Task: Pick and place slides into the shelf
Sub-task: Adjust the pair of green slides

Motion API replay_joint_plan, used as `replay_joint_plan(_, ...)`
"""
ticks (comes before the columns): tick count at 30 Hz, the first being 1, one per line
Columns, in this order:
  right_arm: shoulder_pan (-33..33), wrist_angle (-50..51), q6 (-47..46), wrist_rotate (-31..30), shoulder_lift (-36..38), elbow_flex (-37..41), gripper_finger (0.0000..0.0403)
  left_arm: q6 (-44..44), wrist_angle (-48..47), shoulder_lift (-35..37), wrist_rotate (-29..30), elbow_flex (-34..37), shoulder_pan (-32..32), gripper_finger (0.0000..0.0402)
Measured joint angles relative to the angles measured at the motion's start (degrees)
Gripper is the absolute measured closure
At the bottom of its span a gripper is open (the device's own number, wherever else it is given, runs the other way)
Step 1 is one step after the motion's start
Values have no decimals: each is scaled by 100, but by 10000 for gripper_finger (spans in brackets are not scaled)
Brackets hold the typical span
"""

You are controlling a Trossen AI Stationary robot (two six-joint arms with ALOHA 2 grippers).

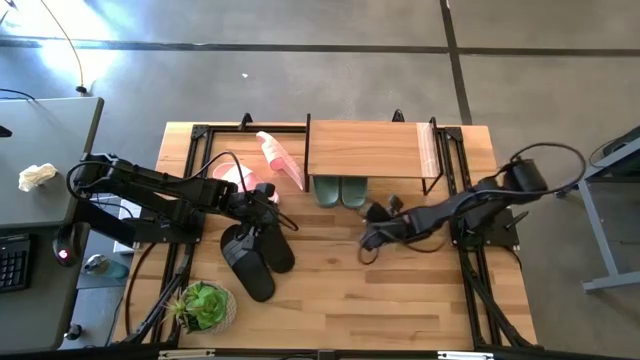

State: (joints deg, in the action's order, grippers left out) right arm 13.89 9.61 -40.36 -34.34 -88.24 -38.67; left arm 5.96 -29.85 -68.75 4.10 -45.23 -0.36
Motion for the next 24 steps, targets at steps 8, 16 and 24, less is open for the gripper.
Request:
replay_joint_plan(8,-254,-2101,-259,-250,509,1515,403,-17,-4,-2,0,0,0,362)
replay_joint_plan(16,-703,-2478,-327,-143,-112,1371,403,-22,15,-1,30,-2,-1,362)
replay_joint_plan(24,-949,-3259,-232,-138,-600,1348,403,-26,13,-1,169,-2,0,362)
